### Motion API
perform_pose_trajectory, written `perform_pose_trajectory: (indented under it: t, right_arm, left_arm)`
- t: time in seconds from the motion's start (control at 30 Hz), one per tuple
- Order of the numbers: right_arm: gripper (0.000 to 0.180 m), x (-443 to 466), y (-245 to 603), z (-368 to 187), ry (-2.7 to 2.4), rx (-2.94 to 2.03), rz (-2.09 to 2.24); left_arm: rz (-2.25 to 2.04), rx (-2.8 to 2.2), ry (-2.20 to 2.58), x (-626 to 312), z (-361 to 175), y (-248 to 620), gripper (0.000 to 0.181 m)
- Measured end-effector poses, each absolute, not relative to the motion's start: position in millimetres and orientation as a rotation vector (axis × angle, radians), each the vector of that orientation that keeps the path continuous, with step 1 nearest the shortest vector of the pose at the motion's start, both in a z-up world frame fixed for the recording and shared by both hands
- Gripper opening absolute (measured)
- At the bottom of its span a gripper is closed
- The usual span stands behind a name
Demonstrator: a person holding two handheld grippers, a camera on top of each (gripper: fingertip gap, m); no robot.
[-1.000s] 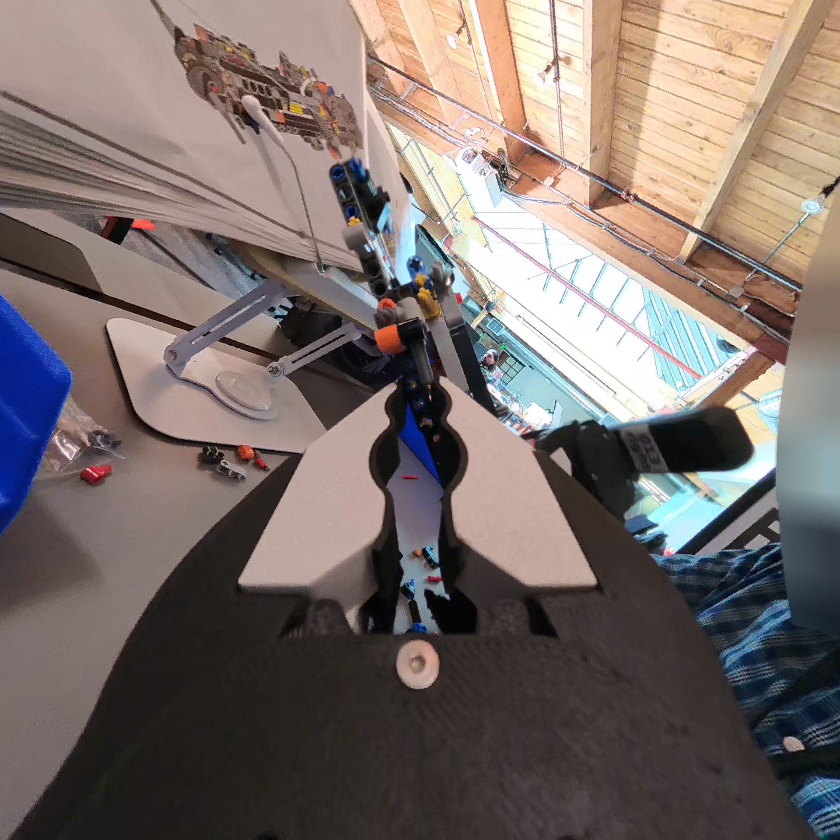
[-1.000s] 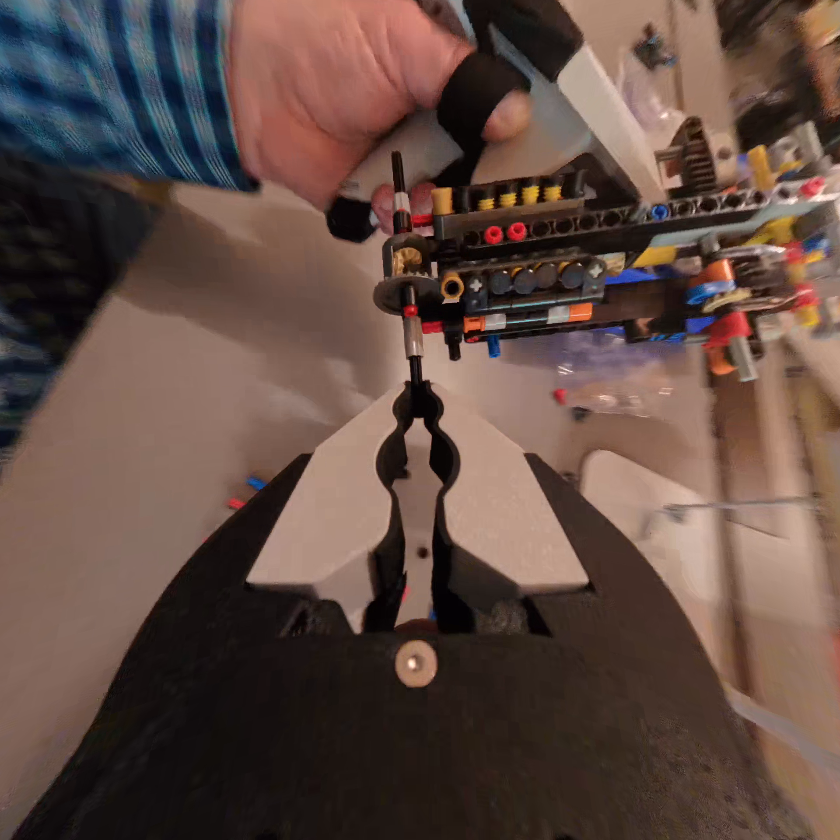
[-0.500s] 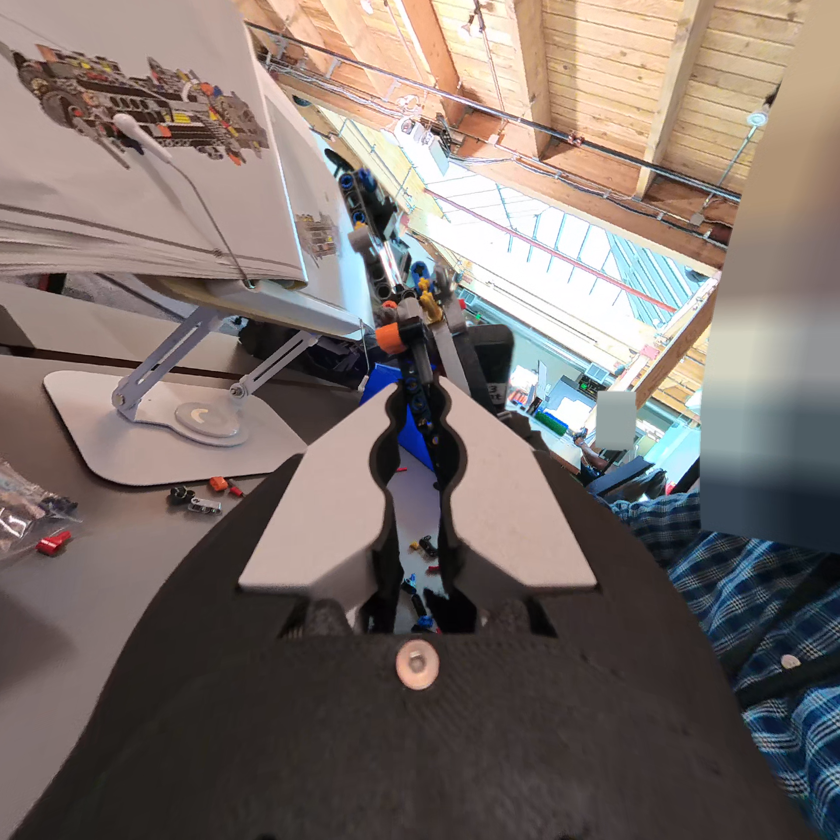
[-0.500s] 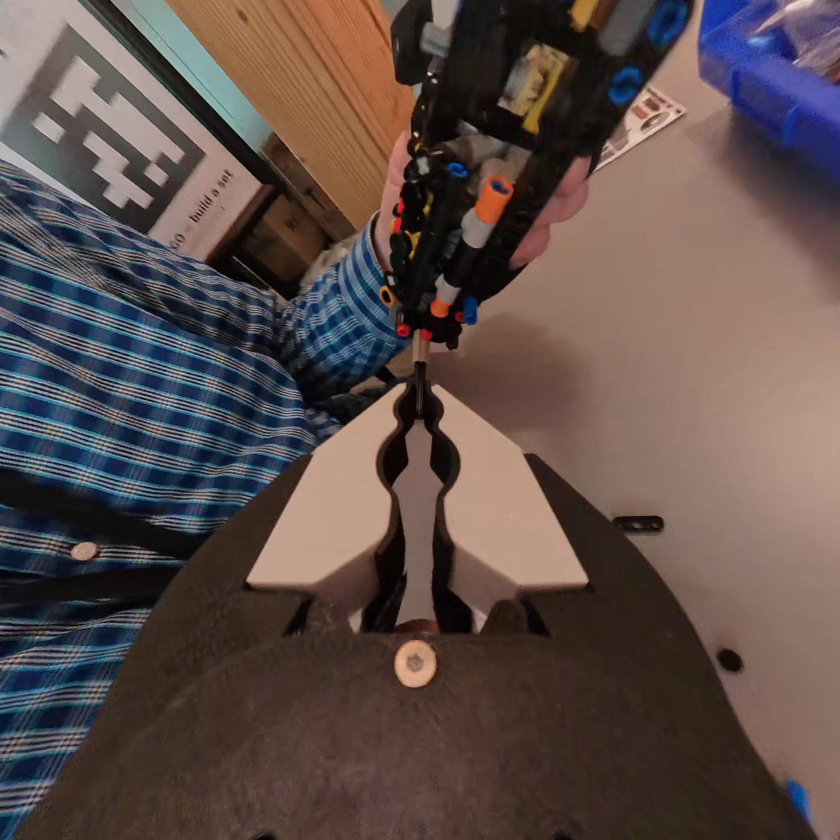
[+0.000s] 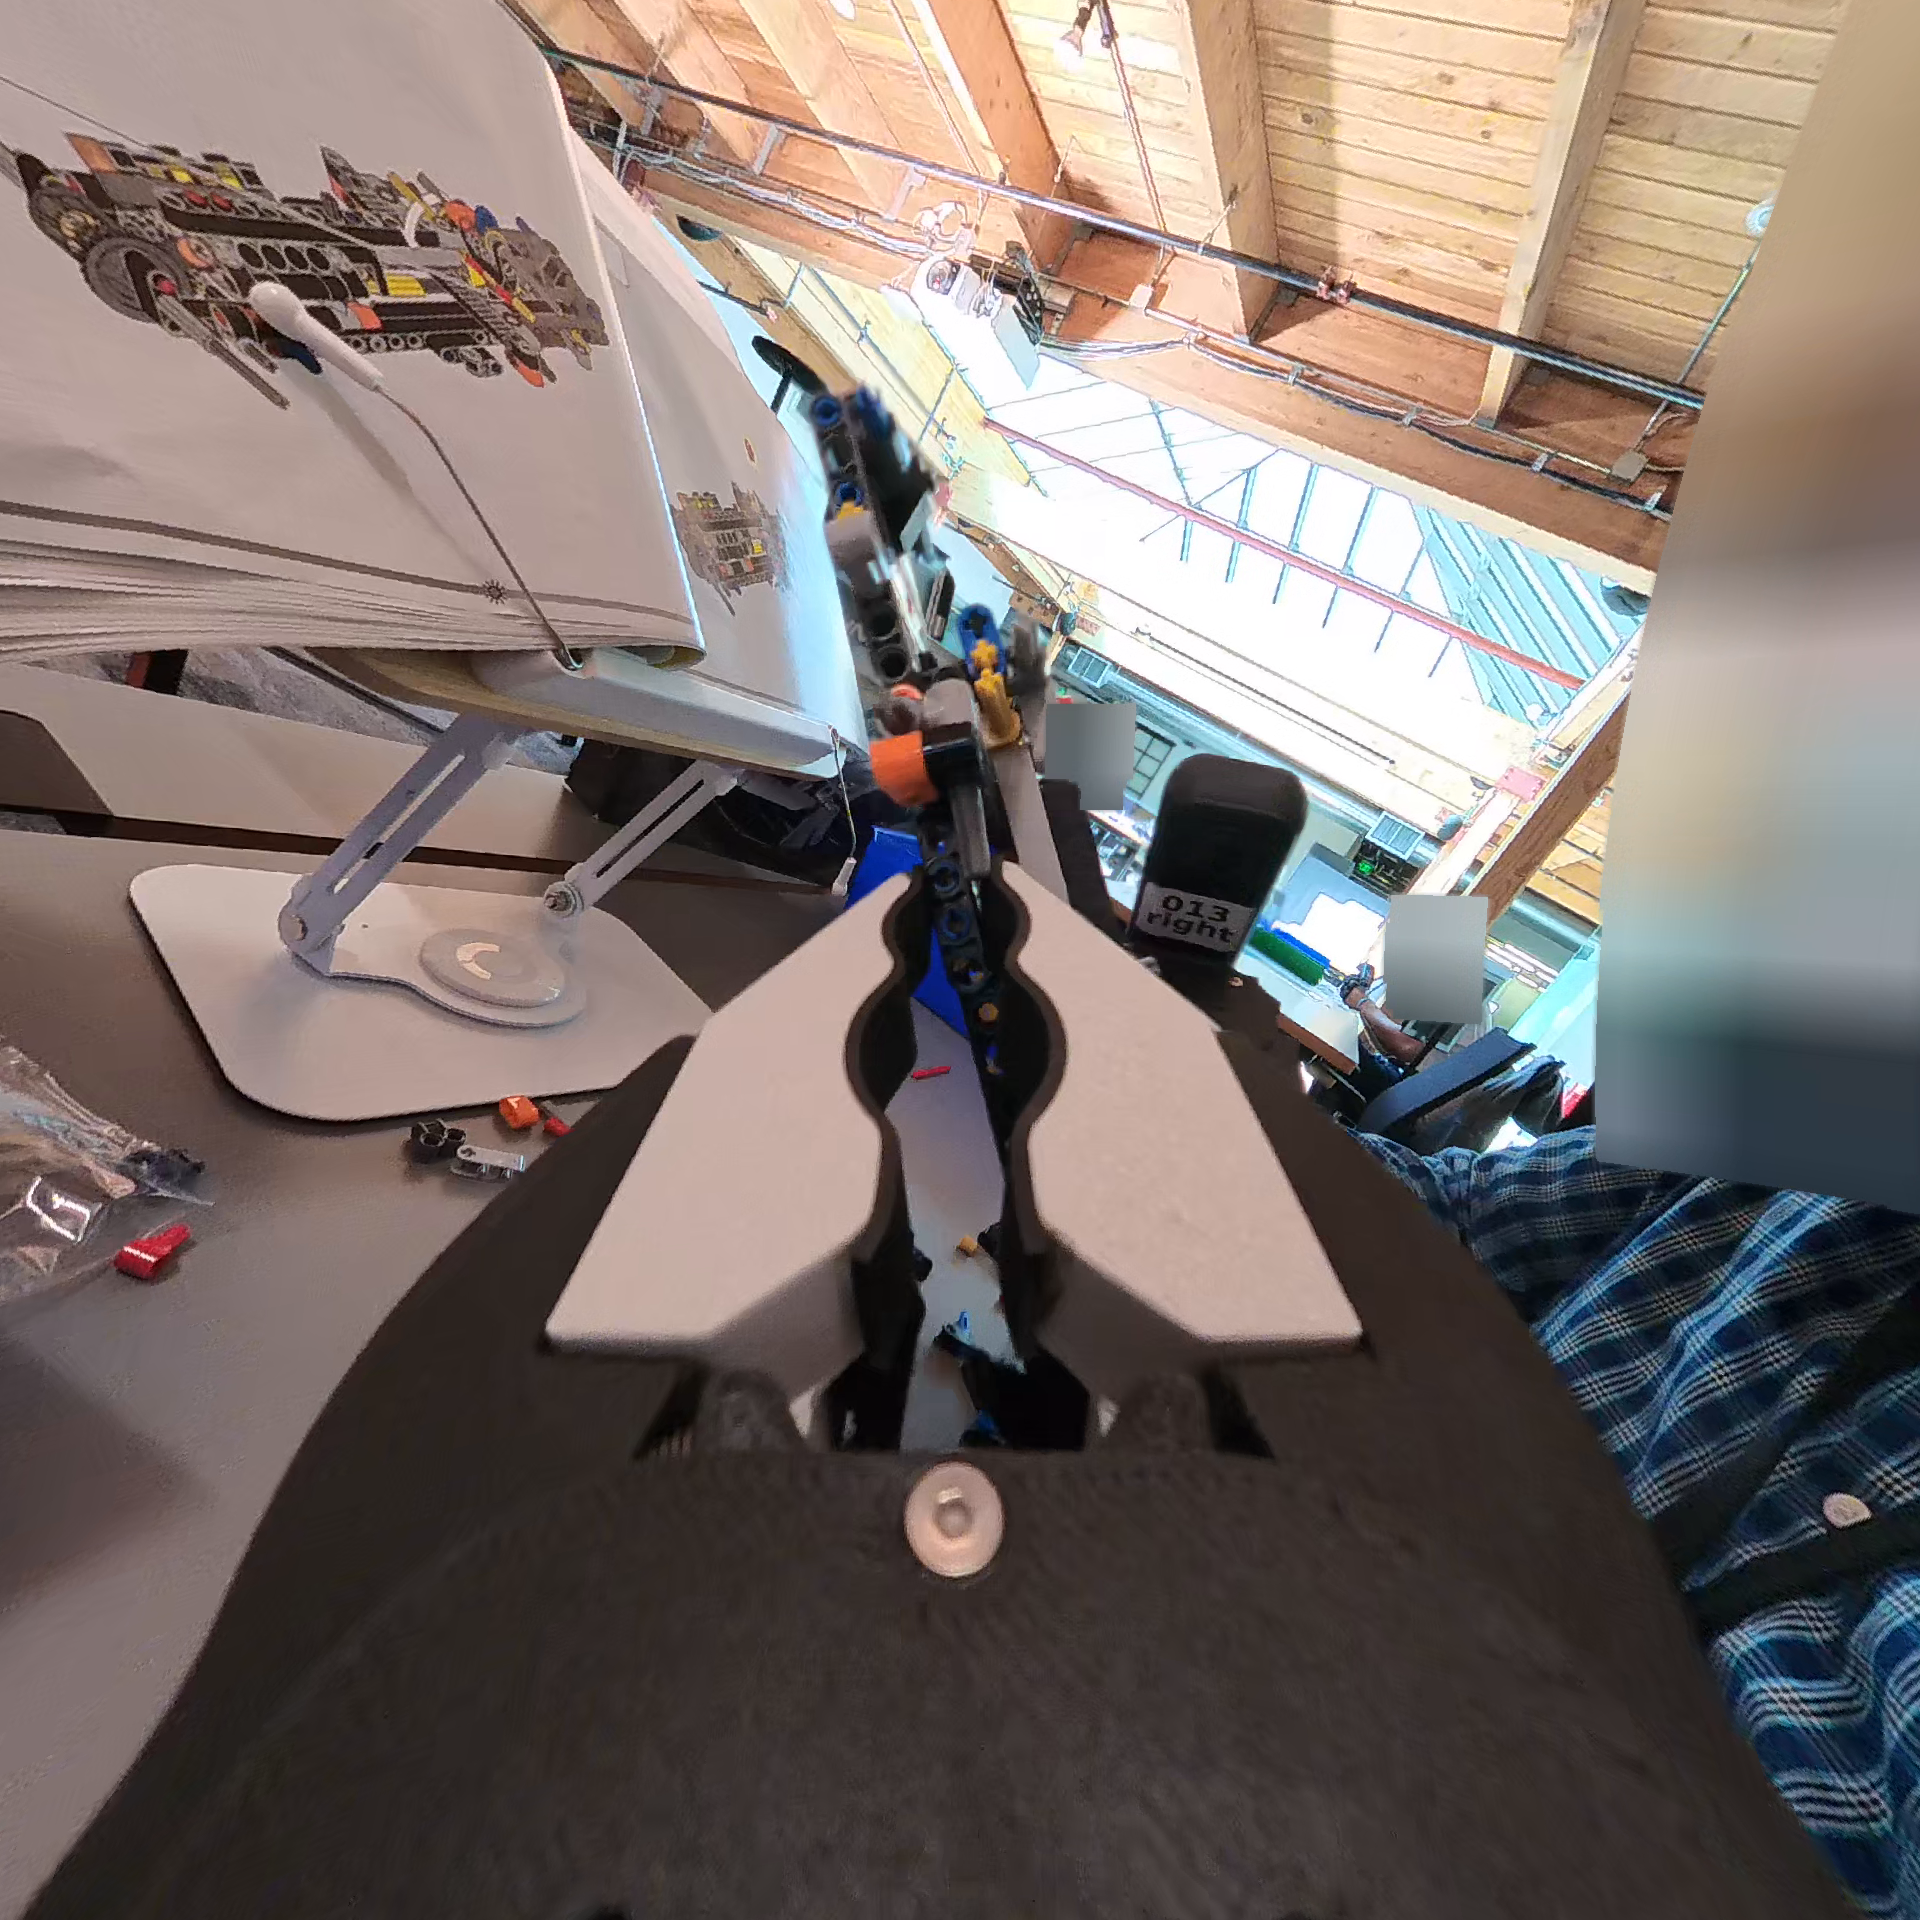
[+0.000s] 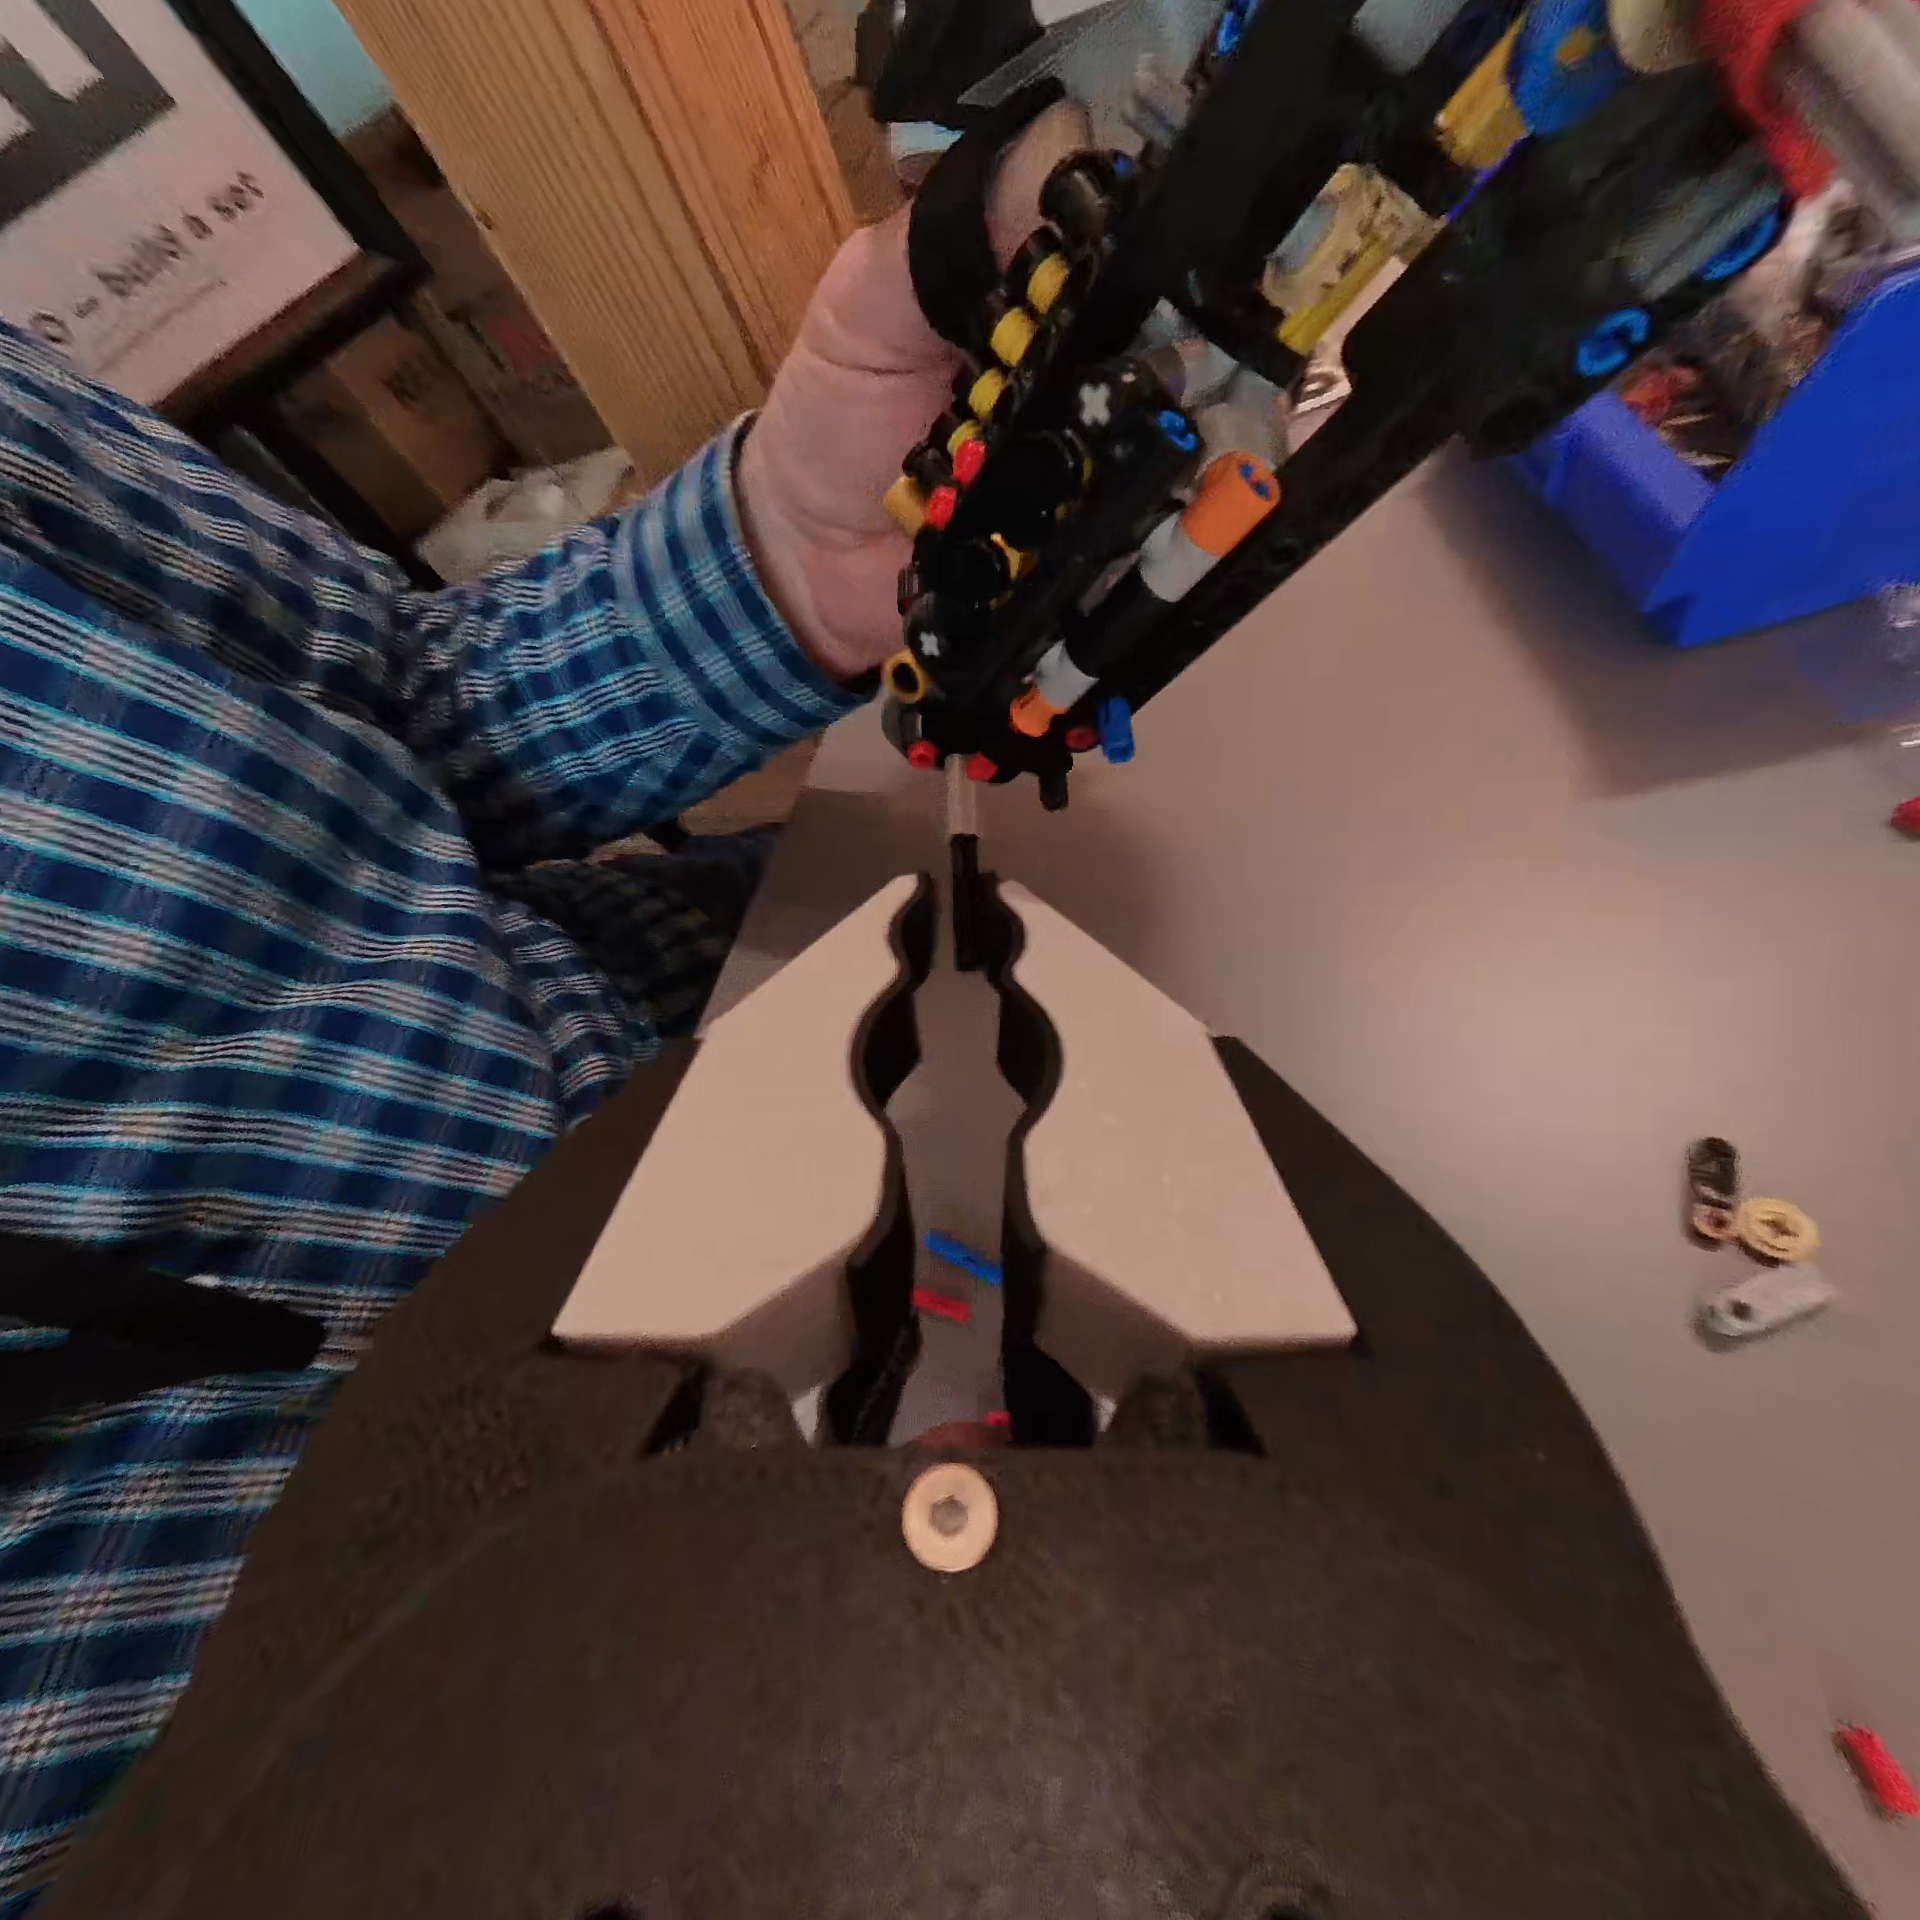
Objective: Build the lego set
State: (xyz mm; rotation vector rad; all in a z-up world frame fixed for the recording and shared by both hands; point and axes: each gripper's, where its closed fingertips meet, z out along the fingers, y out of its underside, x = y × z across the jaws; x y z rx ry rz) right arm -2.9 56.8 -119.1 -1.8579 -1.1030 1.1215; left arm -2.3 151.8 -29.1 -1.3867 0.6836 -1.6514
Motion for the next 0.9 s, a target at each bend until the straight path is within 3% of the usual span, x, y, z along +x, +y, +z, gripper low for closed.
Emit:
perform_pose_trajectory:
  t: [0.07,0.3,0.63,0.9]
  right_arm:
    - [0.02,1,62,-123,-1.121,-1.865,1.014]
    - [0.022,17,76,-113,-1.122,-1.817,0.767]
    - [0.017,64,124,-45,-0.928,-1.575,0.195]
    - [0.005,62,130,-36,-1.02,-1.458,-0.129]
  left_arm:
    - [-1.639,-1.378,0.669,-3,-27,153,0.007]
    - [-1.588,-1.385,0.688,-1,-24,153,0.007]
    - [-1.678,-1.39,0.673,5,-24,151,0.007]
    - [-1.721,-1.392,0.652,8,-27,152,0.007]
